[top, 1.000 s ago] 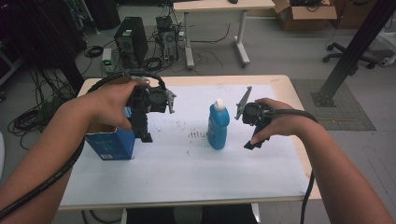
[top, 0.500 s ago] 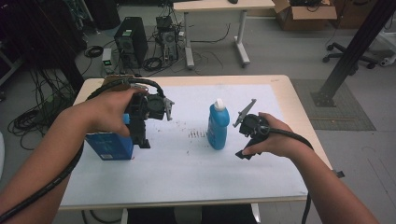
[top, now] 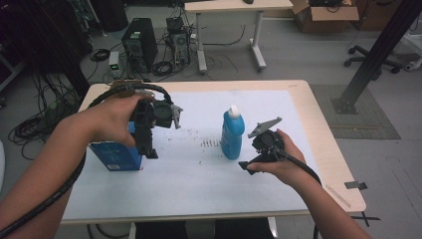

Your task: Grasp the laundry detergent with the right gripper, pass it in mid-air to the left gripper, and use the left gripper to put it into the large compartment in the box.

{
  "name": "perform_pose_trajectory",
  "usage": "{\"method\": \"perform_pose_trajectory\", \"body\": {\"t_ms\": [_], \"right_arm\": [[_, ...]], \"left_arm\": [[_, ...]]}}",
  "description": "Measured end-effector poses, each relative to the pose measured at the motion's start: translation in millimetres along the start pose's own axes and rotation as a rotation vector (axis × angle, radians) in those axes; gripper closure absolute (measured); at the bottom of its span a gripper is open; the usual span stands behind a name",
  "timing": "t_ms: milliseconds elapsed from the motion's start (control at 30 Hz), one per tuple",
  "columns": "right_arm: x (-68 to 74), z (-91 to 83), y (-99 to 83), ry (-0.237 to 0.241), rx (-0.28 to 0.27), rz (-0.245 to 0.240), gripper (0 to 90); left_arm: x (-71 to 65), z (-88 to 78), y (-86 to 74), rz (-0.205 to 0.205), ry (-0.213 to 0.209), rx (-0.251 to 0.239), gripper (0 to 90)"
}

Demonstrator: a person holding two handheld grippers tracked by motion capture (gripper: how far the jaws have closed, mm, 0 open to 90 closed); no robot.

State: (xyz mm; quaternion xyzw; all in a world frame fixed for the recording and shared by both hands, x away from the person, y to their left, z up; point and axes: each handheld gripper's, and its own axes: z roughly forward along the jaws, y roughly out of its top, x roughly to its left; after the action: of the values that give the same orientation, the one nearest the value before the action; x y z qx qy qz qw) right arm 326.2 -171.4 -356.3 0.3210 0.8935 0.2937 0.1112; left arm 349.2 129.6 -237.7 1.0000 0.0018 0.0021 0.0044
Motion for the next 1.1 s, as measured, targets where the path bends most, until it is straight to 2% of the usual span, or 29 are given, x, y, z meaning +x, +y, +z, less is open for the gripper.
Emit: {"method": "perform_pose_trajectory", "body": {"t_ms": [33, 67, 100, 167, 200, 300, 367, 433, 467, 567, 600, 800, 1100], "right_arm": [[0.0, 0.0, 0.0, 0.000, 0.000, 0.000, 1.9], [1.0, 0.0, -2.0, -0.012, -0.044, 0.031, 2.0], [1.0, 0.0, -2.0, -0.012, -0.044, 0.031, 2.0], [1.8, 0.9, -4.3, -0.021, -0.085, 0.046, 2.3], [2.1, 2.5, -5.8, -0.040, -0.110, 0.069, 2.2], [3.1, 4.4, -6.9, -0.048, -0.140, 0.094, 1.8], [6.8, 9.8, -8.5, -0.063, -0.192, 0.129, 1.3], [7.7, 11.4, -8.5, -0.067, -0.203, 0.135, 1.6], [10.6, 15.7, -8.7, -0.083, -0.231, 0.152, 1.0], [12.9, 20.4, -8.4, -0.086, -0.250, 0.169, 1.5], [14.6, 24.9, -8.4, -0.106, -0.268, 0.189, 1.1], [16.2, 37.5, -11.8, -0.105, -0.330, 0.247, 0.9], [15.0, 49.2, -13.0, -0.121, -0.387, 0.292, 0.8]], "left_arm": [[0.0, 0.0, 0.0, 0.000, 0.000, 0.000, 0.2], [-0.4, -0.5, -0.1, -0.003, 0.003, 0.002, 0.2], [-0.4, -0.5, -0.1, -0.003, 0.003, 0.002, 0.2], [-0.7, -1.1, -0.4, -0.002, 0.009, 0.000, 0.2], [-1.2, -1.9, -0.8, -0.002, 0.015, -0.007, 0.2], [-1.2, -1.9, -1.3, -0.005, 0.016, -0.009, 0.2], [-0.3, -1.1, -1.3, -0.007, 0.017, -0.007, 0.2], [-0.1, -0.7, -0.6, -0.006, 0.016, -0.002, 0.2], [-0.9, -0.4, 0.6, -0.004, 0.018, -0.007, 0.2], [-1.9, -0.3, 1.7, 0.001, 0.018, -0.008, 0.2], [-3.4, -0.1, 2.8, 0.007, 0.021, -0.003, 0.2], [-5.5, -1.5, 4.0, 0.018, 0.030, -0.005, 0.2], [-5.8, -0.7, 3.0, 0.016, 0.031, -0.008, 0.2]]}}
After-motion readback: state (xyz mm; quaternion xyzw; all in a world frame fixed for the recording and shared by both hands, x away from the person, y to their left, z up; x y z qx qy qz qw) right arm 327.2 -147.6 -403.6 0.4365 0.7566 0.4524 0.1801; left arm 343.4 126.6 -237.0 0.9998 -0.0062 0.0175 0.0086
